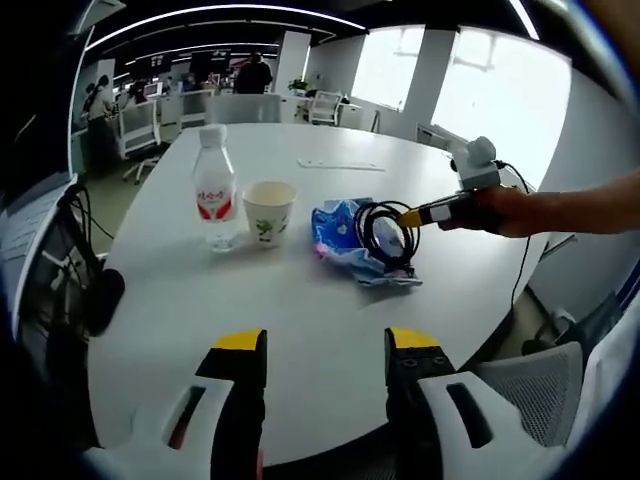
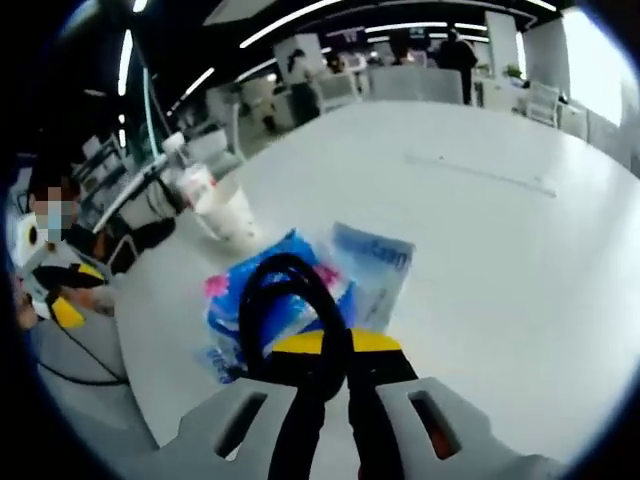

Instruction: Arrange the tabletop items into an orderly group along one side of the table until the central work area is clear of visible clutter.

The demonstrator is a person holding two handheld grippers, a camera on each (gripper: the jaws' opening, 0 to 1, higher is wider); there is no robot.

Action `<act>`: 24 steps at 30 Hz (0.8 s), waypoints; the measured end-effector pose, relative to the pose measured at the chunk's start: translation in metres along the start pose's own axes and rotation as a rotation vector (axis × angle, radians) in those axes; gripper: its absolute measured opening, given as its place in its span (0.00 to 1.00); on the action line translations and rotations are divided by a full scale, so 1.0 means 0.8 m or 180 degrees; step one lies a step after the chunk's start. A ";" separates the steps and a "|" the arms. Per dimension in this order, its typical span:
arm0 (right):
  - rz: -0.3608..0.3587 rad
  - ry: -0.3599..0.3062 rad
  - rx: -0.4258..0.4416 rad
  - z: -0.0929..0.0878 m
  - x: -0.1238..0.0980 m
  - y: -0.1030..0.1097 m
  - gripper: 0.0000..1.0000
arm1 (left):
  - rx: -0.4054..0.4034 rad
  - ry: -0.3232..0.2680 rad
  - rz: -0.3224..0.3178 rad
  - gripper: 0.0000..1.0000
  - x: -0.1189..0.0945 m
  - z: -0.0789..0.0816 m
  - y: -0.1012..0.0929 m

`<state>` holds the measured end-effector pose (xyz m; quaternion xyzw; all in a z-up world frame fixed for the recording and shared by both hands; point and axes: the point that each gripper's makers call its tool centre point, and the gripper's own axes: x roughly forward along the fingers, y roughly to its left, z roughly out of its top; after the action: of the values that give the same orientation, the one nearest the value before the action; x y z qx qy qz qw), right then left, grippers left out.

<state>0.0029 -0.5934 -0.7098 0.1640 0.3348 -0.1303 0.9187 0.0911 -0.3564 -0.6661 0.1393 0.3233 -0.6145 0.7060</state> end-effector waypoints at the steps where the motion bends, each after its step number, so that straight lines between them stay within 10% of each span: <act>1: 0.0001 -0.0020 -0.0008 0.002 -0.003 0.001 0.03 | 0.0000 -0.0001 -0.0003 0.46 0.000 0.000 -0.001; 24: 0.0021 -0.0303 0.0012 0.012 -0.047 0.013 0.03 | -0.0004 -0.0059 -0.0017 0.46 -0.004 0.007 -0.004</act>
<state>-0.0158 -0.5825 -0.6761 0.1604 0.2898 -0.1356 0.9338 0.0892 -0.3578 -0.6594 0.1323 0.3176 -0.6174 0.7074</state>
